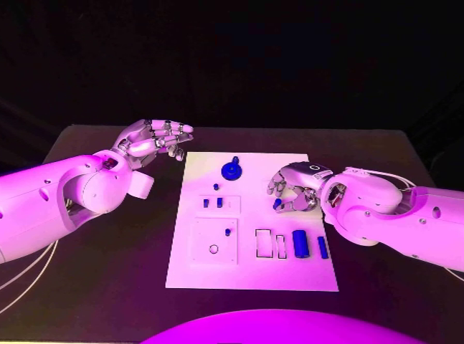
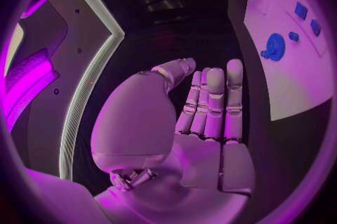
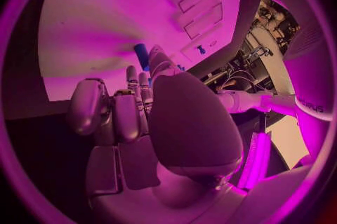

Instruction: Assemble the parts on the task board

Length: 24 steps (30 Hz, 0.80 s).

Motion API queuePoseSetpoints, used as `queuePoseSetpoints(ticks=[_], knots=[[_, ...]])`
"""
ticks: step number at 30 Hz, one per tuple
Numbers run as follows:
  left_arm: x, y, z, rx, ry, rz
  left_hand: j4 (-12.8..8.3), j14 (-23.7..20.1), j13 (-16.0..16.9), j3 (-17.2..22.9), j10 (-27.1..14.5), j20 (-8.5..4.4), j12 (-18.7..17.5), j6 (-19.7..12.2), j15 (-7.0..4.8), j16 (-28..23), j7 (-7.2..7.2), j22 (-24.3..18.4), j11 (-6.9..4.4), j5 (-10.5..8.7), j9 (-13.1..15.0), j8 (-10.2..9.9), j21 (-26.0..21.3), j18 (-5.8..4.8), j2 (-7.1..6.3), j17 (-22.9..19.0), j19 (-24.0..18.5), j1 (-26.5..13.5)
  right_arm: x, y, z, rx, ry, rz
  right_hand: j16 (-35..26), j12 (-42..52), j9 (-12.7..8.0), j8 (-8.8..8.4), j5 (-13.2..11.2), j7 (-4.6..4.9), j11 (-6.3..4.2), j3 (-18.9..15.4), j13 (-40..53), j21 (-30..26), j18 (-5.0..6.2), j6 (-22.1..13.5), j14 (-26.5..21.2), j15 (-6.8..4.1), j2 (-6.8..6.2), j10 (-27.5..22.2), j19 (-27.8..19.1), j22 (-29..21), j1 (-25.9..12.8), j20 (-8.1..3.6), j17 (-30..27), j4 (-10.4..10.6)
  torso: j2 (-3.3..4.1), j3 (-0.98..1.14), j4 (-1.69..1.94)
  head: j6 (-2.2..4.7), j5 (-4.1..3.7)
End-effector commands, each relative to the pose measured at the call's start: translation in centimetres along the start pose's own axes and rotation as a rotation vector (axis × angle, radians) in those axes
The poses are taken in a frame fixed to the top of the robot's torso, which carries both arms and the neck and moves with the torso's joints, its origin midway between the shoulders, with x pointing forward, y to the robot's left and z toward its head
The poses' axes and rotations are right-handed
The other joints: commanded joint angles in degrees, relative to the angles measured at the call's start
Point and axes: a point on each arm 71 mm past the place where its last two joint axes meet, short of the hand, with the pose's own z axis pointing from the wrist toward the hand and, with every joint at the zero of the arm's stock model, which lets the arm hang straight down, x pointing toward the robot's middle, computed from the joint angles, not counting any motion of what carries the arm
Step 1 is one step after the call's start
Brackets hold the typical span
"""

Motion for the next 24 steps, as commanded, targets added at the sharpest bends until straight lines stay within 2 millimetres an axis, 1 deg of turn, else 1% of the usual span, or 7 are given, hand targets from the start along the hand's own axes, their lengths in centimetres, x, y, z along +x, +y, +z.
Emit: queuePoseSetpoints(ticks=[1,3,5,10,19,24], knots=[[0.21,-0.08,0.04,0.007,0.016,-0.012,-0.4,-0.1,-0.1,0.0,-0.6,0.18,0.1,-0.3,0.04,-0.3,-0.05,-0.1,0.04,0.37,0.1,0.3,-0.2,0.89,0.65,0.0,0.3,-0.2,0.14,0.30,0.02,-0.016,-0.010,-0.016,0.4,-0.4,-0.2,0.43,0.4,0.16,-0.10,0.9,0.0,0.6,-0.75,0.8,1.4,-0.54,0.66,1.1,0.6,0.5,-0.1,-0.23,0.2,0.0,-0.01,0.00,-0.03,-0.07,0.04],[0.20,-0.08,0.04,0.007,0.016,-0.012,-0.4,-0.1,-0.1,0.0,-0.6,0.18,0.1,-0.3,0.04,-0.3,-0.05,-0.1,0.04,0.37,0.1,0.3,-0.2,0.89,0.65,0.0,0.3,-0.2,0.28,0.41,0.03,-0.020,-0.006,-0.015,0.6,-0.9,-0.2,0.78,0.7,0.34,-0.25,1.8,0.0,1.0,-0.85,1.9,1.4,-0.66,0.91,2.1,0.7,1.0,0.0,-0.36,0.5,0.0,-0.02,-0.02,-0.05,-0.14,0.04],[0.20,-0.07,0.04,0.006,0.016,-0.012,-0.4,-0.1,-0.1,0.0,-0.6,0.18,0.1,-0.3,0.04,-0.3,-0.05,-0.1,0.04,0.37,0.1,0.3,-0.2,0.89,0.65,0.0,0.3,-0.2,0.37,0.43,0.04,-0.020,-0.003,-0.015,0.6,-1.0,-0.2,0.83,0.8,0.39,-0.28,2.1,0.0,1.2,-0.88,2.2,1.4,-0.68,0.93,2.4,0.8,1.1,0.0,-0.39,0.5,0.0,-0.02,-0.02,-0.05,-0.14,0.04],[0.14,-0.06,0.01,0.005,0.014,-0.011,-0.4,-0.1,-0.1,0.0,-0.6,0.18,0.1,-0.3,0.04,-0.3,-0.05,-0.1,0.04,0.37,0.1,0.3,-0.2,0.89,0.65,0.0,0.3,-0.2,0.60,0.27,0.07,-0.013,0.010,-0.024,0.8,-2.1,-0.4,1.16,1.3,0.67,-0.53,4.0,0.0,1.9,-1.06,3.8,1.5,-0.88,0.73,4.3,1.1,2.0,0.0,-0.63,0.8,0.0,-0.03,-0.02,-0.01,-0.28,-0.06],[0.05,-0.05,-0.03,0.003,0.012,-0.010,-0.4,-0.1,-0.1,0.0,-0.6,0.19,0.2,-0.3,0.04,-0.3,-0.05,-0.1,0.04,0.38,0.1,0.4,-0.3,0.90,0.74,0.1,0.3,-0.2,0.64,0.15,0.05,-0.007,0.008,-0.041,1.0,-3.1,-0.5,1.33,1.9,0.89,-0.64,5.9,-0.1,2.5,-1.19,4.8,1.6,-0.98,0.40,5.4,1.3,2.7,0.1,-0.78,1.1,0.0,-0.03,-0.01,-0.04,-0.32,-0.12],[0.04,-0.04,-0.03,0.002,0.012,-0.010,-0.4,-0.1,-0.1,0.0,-0.6,0.19,0.2,-0.3,0.04,-0.3,-0.05,-0.1,0.04,0.38,0.1,0.4,-0.3,0.90,0.74,0.1,0.3,-0.2,0.61,0.29,0.04,-0.012,0.002,-0.042,1.0,-3.9,-0.6,1.27,1.9,0.95,-0.51,6.9,-0.2,2.6,-1.21,5.1,1.6,-0.89,0.00,5.4,1.2,2.8,0.1,-0.78,0.9,0.0,-0.04,-0.03,-0.03,-0.31,-0.21]])
